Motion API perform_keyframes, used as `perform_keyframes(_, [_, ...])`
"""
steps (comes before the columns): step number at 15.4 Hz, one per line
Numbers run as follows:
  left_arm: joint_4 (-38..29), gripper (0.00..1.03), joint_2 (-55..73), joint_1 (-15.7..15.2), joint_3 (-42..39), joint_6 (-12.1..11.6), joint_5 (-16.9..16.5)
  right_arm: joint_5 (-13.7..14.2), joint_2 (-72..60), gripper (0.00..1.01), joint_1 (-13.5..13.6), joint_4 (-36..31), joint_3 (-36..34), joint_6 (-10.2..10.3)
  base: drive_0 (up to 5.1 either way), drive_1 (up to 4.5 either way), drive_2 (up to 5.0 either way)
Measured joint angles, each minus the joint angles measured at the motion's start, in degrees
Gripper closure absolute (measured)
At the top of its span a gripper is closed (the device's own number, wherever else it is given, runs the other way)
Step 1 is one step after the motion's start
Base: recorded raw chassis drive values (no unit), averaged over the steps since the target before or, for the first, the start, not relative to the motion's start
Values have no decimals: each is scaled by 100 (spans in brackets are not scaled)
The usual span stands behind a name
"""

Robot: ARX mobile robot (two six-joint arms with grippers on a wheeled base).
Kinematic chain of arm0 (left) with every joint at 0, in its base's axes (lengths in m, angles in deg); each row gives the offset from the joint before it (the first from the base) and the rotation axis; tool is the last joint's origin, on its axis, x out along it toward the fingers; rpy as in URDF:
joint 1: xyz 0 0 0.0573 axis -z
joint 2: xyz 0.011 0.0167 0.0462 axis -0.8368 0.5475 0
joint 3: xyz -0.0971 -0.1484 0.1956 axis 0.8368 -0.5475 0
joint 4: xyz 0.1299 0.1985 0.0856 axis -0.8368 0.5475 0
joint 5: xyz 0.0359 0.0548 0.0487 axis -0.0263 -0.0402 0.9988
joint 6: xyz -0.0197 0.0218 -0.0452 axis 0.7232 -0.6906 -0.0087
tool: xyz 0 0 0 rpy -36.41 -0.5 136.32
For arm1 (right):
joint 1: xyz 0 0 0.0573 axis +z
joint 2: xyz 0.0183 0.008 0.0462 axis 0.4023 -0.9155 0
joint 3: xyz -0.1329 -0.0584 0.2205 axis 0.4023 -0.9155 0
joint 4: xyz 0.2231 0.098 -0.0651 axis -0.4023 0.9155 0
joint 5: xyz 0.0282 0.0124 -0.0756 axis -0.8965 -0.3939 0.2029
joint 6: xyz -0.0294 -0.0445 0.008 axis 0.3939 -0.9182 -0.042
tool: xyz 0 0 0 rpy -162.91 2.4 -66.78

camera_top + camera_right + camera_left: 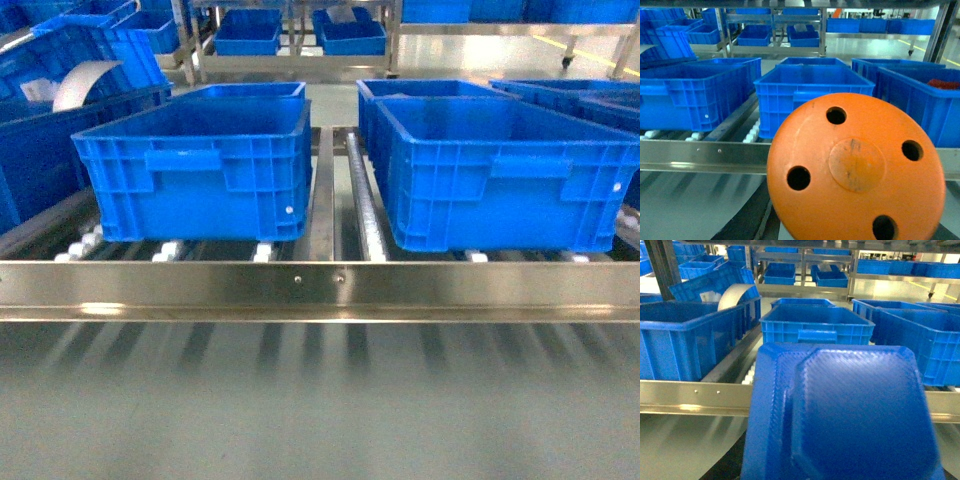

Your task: Sort blue parts and orange caps into right shelf containers

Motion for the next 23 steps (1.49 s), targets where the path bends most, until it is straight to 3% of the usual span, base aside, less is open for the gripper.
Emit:
perform_keyframes(14, [2,60,0,0,0,0,-7,4,0,58,0,2,0,0,0,0,0])
perform_keyframes(23, [4,60,0,0,0,0,-4,2,0,58,0,2,0,0,7,431,-417])
